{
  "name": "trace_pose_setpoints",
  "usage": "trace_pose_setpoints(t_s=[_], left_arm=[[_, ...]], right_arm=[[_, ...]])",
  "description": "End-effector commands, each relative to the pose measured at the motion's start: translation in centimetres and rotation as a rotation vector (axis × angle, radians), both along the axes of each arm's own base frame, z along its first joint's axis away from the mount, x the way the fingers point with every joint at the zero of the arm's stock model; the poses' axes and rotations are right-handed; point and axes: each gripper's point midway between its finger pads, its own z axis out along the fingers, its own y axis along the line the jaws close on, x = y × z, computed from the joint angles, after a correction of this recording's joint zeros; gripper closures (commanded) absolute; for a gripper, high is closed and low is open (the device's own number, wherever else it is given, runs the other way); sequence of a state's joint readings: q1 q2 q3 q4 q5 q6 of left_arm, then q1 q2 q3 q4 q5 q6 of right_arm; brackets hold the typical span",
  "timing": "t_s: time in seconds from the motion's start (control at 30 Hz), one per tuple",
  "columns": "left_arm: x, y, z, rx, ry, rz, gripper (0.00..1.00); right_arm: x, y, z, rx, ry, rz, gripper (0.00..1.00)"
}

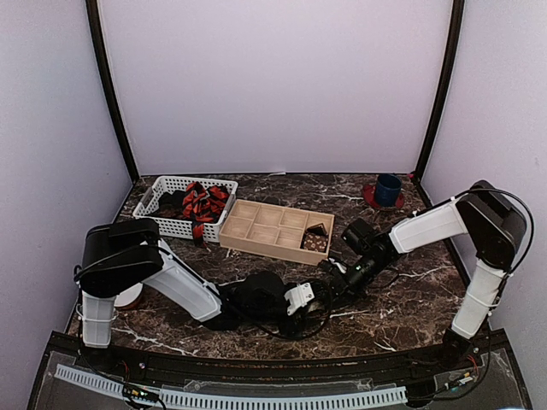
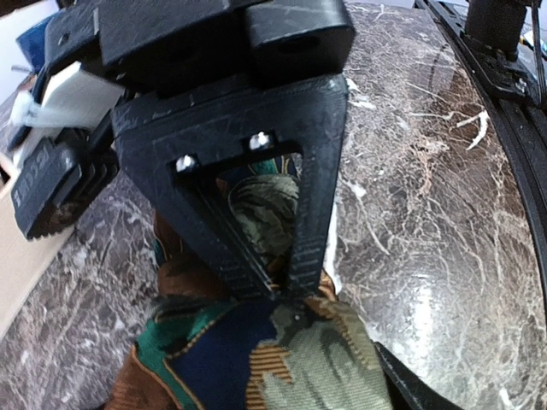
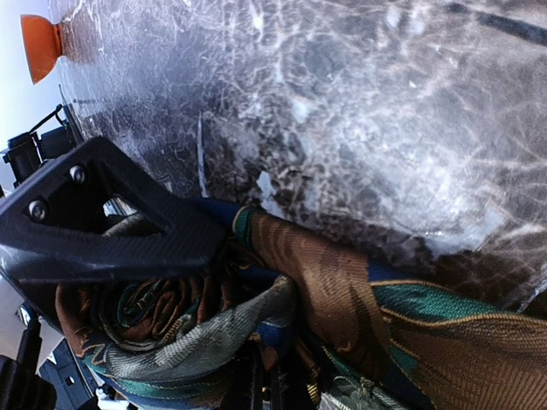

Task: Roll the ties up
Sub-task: Roll the tie at the center of the board.

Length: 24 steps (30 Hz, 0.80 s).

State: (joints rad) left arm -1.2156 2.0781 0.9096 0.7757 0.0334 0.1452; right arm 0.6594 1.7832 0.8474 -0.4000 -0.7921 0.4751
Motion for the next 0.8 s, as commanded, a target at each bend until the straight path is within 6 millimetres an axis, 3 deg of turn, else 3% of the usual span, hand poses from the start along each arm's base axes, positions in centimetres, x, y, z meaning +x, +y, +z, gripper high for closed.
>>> trace_pose_setpoints(t_s=[0.0, 0.13, 0.23, 0.4, 0.57, 0.77], left_arm=[[0.0, -0.8, 1.1, -0.023, -0.003, -0.028, 0.34], [-0.1, -0.5, 1.3, -0.019, 0.018, -0.020, 0.57], [-0.7, 0.4, 0.5, 0.023, 0.058, -0.020, 0.64], [-0.8, 2.8, -1.8, 0.118, 0.093, 0.032, 0.67], [-1.5, 3.5, -2.7, 0.154, 0.142, 0.029, 0.67], [-1.5, 3.6, -2.9, 0.157, 0.162, 0.045, 0.67]], right_arm=[[-0.9, -3.2, -4.2, -0.231, -0.010, -0.006, 1.00], [-0.7, -3.1, -3.6, -0.227, -0.019, -0.014, 0.98], [-0.1, -2.5, -2.1, -0.184, -0.046, -0.034, 0.88], [1.5, 0.3, 3.3, 0.020, -0.107, -0.107, 0.57], [1.8, 1.8, 6.4, 0.145, -0.117, -0.119, 0.50], [0.8, 3.0, 6.7, 0.183, -0.101, -0.078, 0.46]])
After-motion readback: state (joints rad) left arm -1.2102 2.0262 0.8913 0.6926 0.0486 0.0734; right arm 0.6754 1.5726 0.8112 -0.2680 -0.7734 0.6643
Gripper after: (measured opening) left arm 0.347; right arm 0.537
